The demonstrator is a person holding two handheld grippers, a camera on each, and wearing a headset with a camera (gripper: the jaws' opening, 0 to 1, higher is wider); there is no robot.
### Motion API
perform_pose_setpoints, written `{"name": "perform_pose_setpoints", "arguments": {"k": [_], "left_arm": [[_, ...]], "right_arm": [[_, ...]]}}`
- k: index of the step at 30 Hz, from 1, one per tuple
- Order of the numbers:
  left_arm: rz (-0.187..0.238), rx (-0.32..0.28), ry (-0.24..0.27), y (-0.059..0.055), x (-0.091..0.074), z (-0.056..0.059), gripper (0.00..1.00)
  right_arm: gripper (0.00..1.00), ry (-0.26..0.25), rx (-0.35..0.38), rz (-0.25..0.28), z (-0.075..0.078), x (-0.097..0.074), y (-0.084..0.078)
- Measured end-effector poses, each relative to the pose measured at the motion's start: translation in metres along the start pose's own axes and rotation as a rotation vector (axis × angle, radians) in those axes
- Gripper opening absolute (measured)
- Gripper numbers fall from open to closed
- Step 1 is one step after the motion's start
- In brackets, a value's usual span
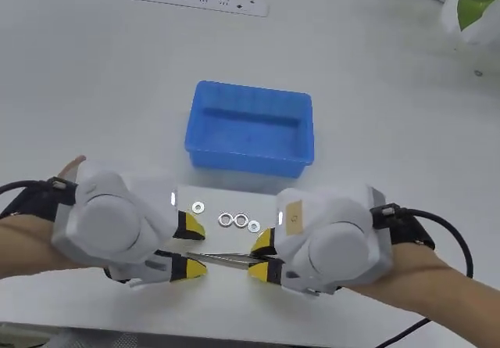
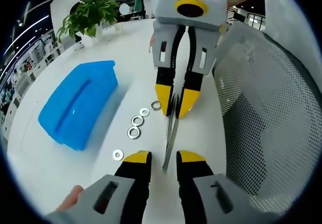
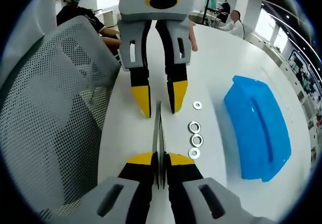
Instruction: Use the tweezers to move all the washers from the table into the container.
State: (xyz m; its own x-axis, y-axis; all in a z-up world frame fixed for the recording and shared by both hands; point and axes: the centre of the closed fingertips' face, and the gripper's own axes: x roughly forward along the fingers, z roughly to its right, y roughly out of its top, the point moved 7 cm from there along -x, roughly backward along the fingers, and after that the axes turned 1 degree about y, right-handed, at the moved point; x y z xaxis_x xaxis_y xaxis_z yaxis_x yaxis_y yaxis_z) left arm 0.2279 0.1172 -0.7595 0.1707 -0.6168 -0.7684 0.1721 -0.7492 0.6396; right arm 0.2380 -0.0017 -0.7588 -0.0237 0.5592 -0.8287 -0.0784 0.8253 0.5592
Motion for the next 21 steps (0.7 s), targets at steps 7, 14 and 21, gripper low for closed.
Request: {"name": "perform_pose_setpoints", "arguments": {"k": [7,14,21], "left_arm": [[-0.015,0.026,-0.009,0.003,0.004,0.003,0.08],[-0.075,0.08,-0.005,0.006,0.005,0.001,0.06],[-0.097,0.038,-0.038,0.011,-0.007,0.003,0.05]], "right_arm": [[0.08,-0.033,-0.013,0.004,-0.001,0.001,0.001],[0.08,-0.05,0.0,0.013,-0.001,0.001,0.0],[0.07,-0.059,-0.003,0.038,-0.008,0.002,0.002]]}}
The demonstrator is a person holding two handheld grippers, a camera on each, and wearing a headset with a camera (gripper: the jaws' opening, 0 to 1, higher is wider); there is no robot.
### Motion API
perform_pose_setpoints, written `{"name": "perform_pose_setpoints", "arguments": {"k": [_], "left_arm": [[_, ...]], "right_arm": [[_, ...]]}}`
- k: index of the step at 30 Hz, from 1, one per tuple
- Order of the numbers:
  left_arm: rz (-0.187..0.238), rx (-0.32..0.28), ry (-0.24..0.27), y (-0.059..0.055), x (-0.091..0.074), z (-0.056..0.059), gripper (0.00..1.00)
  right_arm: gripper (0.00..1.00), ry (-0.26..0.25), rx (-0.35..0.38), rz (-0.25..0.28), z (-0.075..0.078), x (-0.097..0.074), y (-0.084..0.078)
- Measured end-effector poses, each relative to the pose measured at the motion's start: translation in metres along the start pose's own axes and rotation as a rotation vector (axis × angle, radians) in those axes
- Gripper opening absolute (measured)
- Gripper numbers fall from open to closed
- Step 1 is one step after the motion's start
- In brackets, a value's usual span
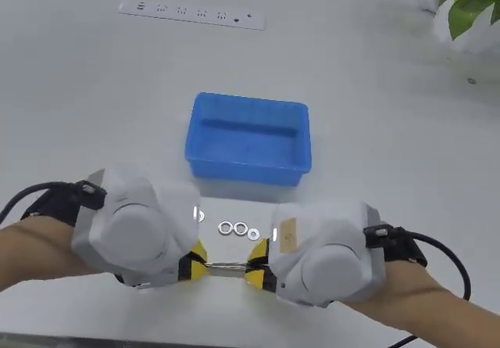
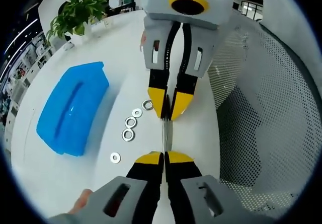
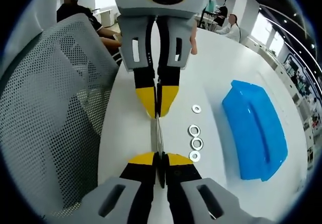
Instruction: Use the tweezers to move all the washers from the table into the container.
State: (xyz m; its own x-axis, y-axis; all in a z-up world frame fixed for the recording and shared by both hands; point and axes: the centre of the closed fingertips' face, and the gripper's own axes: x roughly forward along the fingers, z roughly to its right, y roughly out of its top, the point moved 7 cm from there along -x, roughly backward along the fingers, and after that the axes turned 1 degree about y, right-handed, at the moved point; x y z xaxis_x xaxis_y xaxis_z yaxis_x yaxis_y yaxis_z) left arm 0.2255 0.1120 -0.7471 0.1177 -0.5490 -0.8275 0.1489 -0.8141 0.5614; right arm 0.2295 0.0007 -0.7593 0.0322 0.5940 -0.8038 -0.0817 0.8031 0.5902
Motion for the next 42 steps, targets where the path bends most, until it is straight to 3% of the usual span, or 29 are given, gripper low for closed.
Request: {"name": "perform_pose_setpoints", "arguments": {"k": [8,11,19,23,27,31,34,37,39,42], "left_arm": [[0.014,-0.017,0.003,0.007,-0.022,-0.002,0.05],[0.073,-0.096,-0.007,0.012,-0.031,-0.004,0.06],[0.077,-0.057,-0.009,0.024,-0.04,0.0,0.05],[0.099,-0.05,-0.001,0.031,-0.043,-0.001,0.05],[0.087,-0.01,0.023,0.027,-0.043,-0.002,0.06],[0.063,-0.028,0.037,0.018,-0.048,-0.006,0.11],[-0.015,0.003,0.032,0.008,-0.047,-0.006,0.11],[-0.009,-0.008,0.025,0.008,-0.046,-0.003,0.08],[0.04,-0.005,0.048,0.015,-0.047,-0.003,0.07],[0.048,-0.011,0.042,0.018,-0.05,0.001,0.06]], "right_arm": [[0.07,-0.039,-0.044,0.072,-0.001,-0.005,0.009],[0.07,-0.057,-0.033,0.1,0.0,-0.006,0.01],[0.07,-0.083,-0.037,0.168,-0.001,-0.007,0.01],[0.07,-0.09,-0.022,0.2,-0.002,-0.011,0.009],[0.06,-0.101,-0.013,0.217,-0.002,-0.011,0.008],[0.06,-0.099,-0.005,0.218,-0.003,-0.01,0.006],[0.06,-0.101,-0.003,0.227,-0.003,-0.011,0.008],[0.06,-0.102,-0.001,0.239,-0.004,-0.012,0.011],[0.06,-0.106,-0.005,0.243,-0.003,-0.012,0.012],[0.06,-0.112,0.007,0.25,-0.001,-0.013,0.012]]}}
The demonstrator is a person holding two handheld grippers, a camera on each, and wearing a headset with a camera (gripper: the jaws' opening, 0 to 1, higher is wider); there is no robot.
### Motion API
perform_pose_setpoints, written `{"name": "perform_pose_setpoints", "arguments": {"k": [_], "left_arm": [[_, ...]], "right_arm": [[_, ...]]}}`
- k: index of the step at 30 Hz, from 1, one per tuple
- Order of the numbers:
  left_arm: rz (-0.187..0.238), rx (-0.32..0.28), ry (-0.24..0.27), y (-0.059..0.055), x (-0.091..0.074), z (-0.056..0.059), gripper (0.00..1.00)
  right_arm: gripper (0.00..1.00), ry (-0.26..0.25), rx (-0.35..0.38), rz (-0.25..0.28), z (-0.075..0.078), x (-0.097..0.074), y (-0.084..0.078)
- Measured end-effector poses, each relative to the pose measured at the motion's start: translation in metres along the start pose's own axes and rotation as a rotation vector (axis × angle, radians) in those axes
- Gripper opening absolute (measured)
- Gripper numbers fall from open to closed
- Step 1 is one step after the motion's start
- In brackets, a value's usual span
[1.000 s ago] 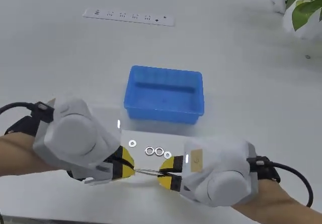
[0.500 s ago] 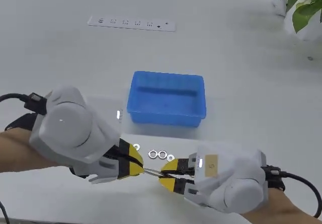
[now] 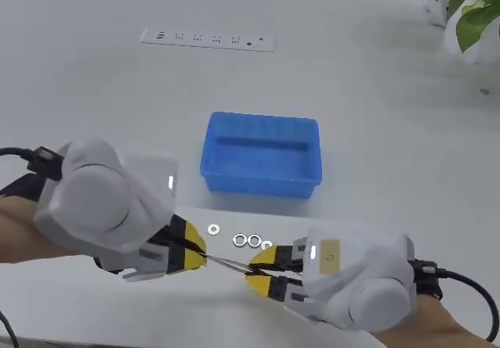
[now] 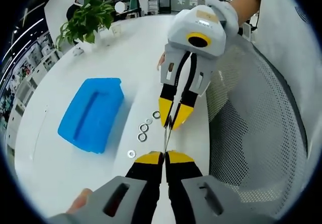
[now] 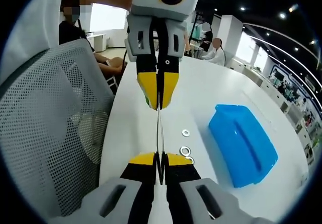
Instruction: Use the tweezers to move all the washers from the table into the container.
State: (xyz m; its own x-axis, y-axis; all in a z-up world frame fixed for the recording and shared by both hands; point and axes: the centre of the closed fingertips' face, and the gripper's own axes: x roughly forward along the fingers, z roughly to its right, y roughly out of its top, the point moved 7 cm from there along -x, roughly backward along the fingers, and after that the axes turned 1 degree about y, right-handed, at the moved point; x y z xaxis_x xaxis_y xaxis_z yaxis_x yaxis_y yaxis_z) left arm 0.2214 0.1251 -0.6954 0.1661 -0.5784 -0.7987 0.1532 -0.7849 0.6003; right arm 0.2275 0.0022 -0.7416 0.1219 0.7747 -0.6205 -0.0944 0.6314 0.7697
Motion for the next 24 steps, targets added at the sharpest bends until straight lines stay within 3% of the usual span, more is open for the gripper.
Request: {"name": "perform_pose_setpoints", "arguments": {"k": [5,12,15,19,24], "left_arm": [[0.073,0.017,0.007,0.009,-0.007,0.002,0.06],[0.189,0.024,-0.032,0.03,-0.011,0.007,0.06],[0.208,0.032,-0.042,0.036,-0.007,0.01,0.06],[0.228,0.03,-0.048,0.038,-0.005,0.009,0.06],[0.303,0.055,-0.042,0.039,-0.001,0.009,0.06]], "right_arm": [[0.07,0.011,0.024,0.03,-0.001,-0.002,0.001],[0.07,0.03,0.047,0.074,-0.005,-0.003,0.003],[0.07,0.033,0.045,0.074,-0.005,-0.003,0.002],[0.07,0.033,0.046,0.072,-0.005,-0.005,0.0],[0.07,0.04,0.047,0.073,-0.004,-0.007,-0.002]]}}
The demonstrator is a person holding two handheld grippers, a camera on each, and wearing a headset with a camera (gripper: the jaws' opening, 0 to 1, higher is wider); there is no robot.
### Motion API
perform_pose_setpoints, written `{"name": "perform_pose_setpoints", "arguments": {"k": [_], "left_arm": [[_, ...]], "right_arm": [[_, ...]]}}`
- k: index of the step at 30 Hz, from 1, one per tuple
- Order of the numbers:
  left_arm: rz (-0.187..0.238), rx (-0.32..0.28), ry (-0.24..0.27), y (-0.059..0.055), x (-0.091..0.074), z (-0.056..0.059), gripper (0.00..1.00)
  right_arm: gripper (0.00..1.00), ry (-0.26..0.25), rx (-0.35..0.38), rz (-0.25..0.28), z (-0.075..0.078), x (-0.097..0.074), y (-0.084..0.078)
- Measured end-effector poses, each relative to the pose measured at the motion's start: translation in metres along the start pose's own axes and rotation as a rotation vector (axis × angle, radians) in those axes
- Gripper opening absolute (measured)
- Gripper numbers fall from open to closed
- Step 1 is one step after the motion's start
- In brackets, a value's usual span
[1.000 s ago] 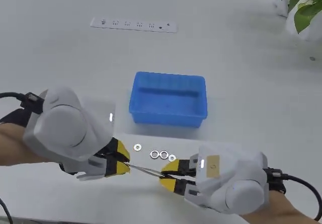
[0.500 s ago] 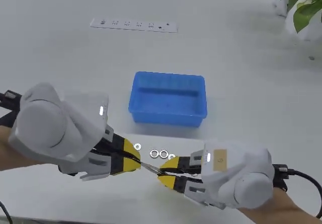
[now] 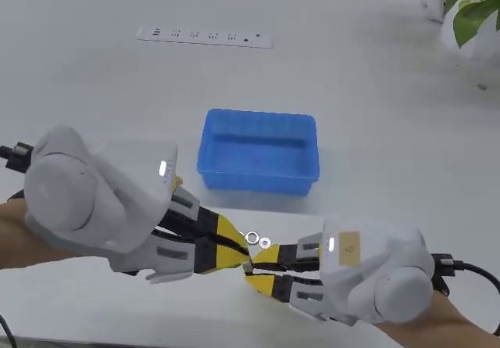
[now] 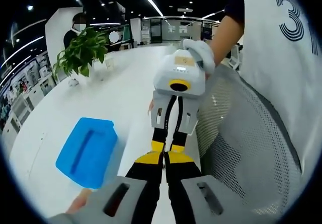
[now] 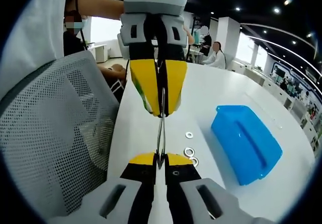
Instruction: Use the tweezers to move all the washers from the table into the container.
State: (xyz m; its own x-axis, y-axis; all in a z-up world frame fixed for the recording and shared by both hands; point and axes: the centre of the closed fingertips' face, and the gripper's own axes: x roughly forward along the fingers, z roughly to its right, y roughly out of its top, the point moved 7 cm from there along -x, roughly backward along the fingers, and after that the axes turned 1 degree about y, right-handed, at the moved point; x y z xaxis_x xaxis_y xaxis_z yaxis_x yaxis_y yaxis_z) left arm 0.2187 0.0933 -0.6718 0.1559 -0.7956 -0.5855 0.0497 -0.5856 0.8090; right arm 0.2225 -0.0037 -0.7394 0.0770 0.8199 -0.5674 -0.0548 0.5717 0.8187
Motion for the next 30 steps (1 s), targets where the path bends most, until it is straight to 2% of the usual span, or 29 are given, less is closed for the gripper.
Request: {"name": "perform_pose_setpoints", "arguments": {"k": [4,9,14,18,23,28,30], "left_arm": [[0.046,-0.012,-0.005,0.0,0.003,0.001,0.06],[0.051,0.015,0.001,-0.002,0.01,0.002,0.06],[0.092,-0.057,0.03,-0.001,0.011,0.001,0.06],[0.11,-0.067,0.03,-0.001,0.013,0.003,0.05],[0.135,-0.027,-0.007,-0.002,0.014,0.002,0.05],[0.145,-0.045,-0.036,-0.002,0.014,0.001,0.05],[0.145,-0.036,-0.045,-0.002,0.015,0.003,0.05]], "right_arm": [[0.07,0.005,0.0,-0.001,0.0,-0.001,-0.001],[0.07,0.009,0.001,-0.003,0.0,-0.001,-0.001],[0.07,0.016,0.014,0.001,0.001,-0.002,-0.001],[0.07,0.018,0.025,0.005,0.001,-0.003,-0.003],[0.08,0.015,0.014,0.0,0.0,-0.003,-0.002],[0.11,0.035,0.016,0.001,-0.004,0.001,0.002],[0.11,0.035,-0.013,0.005,-0.007,0.003,0.006]]}}
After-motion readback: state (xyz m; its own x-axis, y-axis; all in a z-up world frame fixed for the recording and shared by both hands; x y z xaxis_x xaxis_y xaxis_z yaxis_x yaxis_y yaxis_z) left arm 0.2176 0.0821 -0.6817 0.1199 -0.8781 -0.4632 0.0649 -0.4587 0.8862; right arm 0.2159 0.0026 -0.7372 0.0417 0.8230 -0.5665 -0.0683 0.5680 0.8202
